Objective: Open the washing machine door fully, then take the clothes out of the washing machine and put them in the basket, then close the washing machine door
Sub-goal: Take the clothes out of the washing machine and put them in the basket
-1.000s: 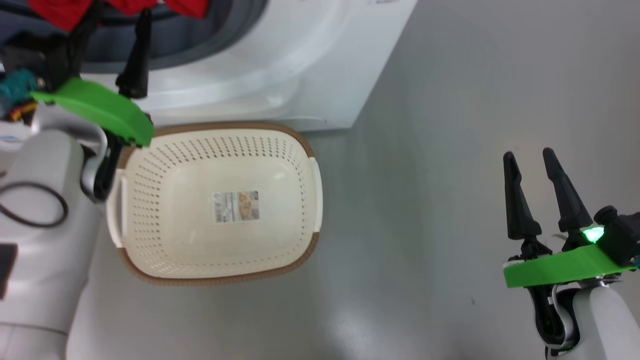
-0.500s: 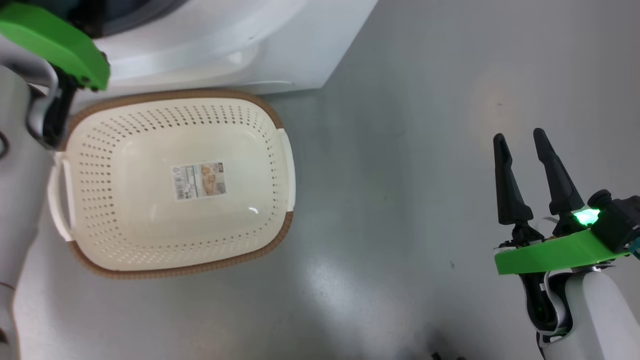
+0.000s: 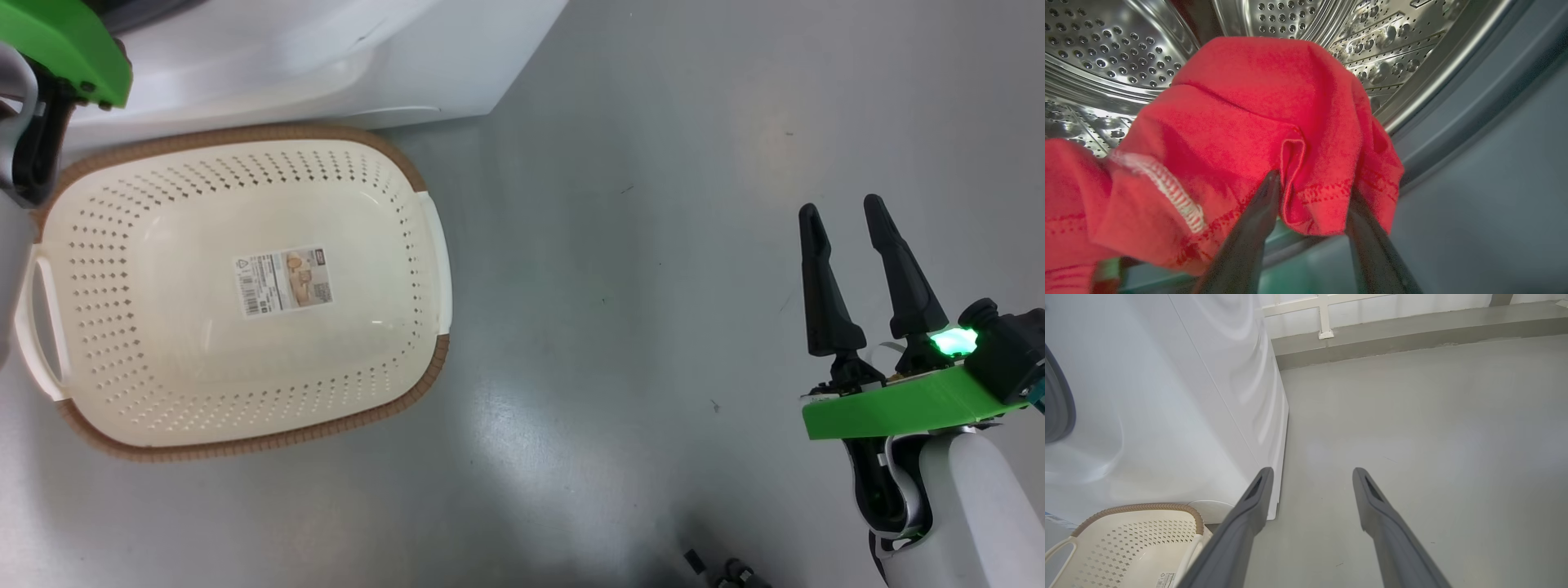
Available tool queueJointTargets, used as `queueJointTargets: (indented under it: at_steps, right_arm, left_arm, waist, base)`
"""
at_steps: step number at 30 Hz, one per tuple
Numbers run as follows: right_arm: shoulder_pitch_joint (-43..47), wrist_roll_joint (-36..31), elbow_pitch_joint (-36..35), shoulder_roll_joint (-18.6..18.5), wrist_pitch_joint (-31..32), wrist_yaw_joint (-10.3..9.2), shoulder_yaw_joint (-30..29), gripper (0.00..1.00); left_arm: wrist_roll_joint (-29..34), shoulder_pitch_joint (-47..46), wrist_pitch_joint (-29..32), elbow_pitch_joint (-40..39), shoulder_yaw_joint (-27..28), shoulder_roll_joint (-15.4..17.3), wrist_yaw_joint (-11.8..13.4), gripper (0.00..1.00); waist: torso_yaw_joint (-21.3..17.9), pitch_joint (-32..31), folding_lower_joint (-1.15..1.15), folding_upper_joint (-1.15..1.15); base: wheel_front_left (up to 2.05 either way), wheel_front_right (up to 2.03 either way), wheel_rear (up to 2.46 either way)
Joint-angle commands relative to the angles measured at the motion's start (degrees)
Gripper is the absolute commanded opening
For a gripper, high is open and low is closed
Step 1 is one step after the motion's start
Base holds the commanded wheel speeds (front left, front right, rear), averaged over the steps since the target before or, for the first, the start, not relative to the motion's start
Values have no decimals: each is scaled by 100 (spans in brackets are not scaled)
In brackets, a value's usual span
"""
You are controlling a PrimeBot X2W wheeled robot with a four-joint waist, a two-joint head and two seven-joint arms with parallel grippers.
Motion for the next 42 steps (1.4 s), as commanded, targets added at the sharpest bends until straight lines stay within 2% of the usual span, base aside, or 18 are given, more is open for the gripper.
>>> queueJointTargets:
  at_steps: [1, 2, 3, 7, 11, 12, 16, 27, 32, 42]
  right_arm:
    - [55, 33, -146, -5, -36, 37, 98, 100]
    - [59, 33, -144, -5, -36, 37, 91, 100]
    - [63, 31, -143, -5, -36, 37, 84, 100]
    - [59, -2, -126, -5, -36, 37, 58, 100]
    - [71, -58, -98, -5, -36, 37, 29, 100]
    - [90, -95, -87, -5, -36, 37, 13, 100]
    - [180, -166, -60, -5, -36, 37, -18, 100]
    - [629, -349, 60, -5, -36, 37, -130, 100]
    - [765, -387, 55, -5, -36, 37, -203, 100]
    - [793, -415, -5, -5, -36, 37, -311, 100]
  left_arm:
    - [-23, -94, -22, -111, 64, 258, 3, 33]
    - [-38, -92, -22, -139, 53, 263, 3, 11]
    - [-55, -86, -22, -180, 51, 263, 3, 0]
    - [-57, -15, -22, -403, 268, 263, 3, 0]
    - [160, 223, -22, -659, 805, 216, 35, 0]
    - [296, 431, -22, -843, 1165, 150, 115, 0]
    - [665, 1008, -22, -1255, 1878, -14, 175, 0]
    - [1389, 2547, -22, -2295, 3804, -770, 30, 0]
    - [1738, 3188, -22, -2860, 4017, -1073, 7, 0]
    - [1853, 4178, -22, -4317, 4189, -1405, 4, 0]
  waist:
    - [1, -7, 0, 0]
    - [7, -14, 0, 0]
    - [15, -22, 0, 0]
    - [87, -93, 0, 0]
    - [186, -246, 0, 0]
    - [244, -354, 0, 0]
    - [355, -650, 0, 0]
    - [666, -1484, 0, 0]
    - [789, -1684, 0, 0]
    - [967, -1682, 0, 0]
  base:
    - [0, 0, 0]
    - [0, 0, 0]
    - [0, 0, 0]
    - [0, 0, 0]
    - [0, 0, 0]
    - [0, 0, 0]
    - [0, 0, 0]
    - [0, 0, 0]
    - [0, 0, 0]
    - [0, 0, 0]
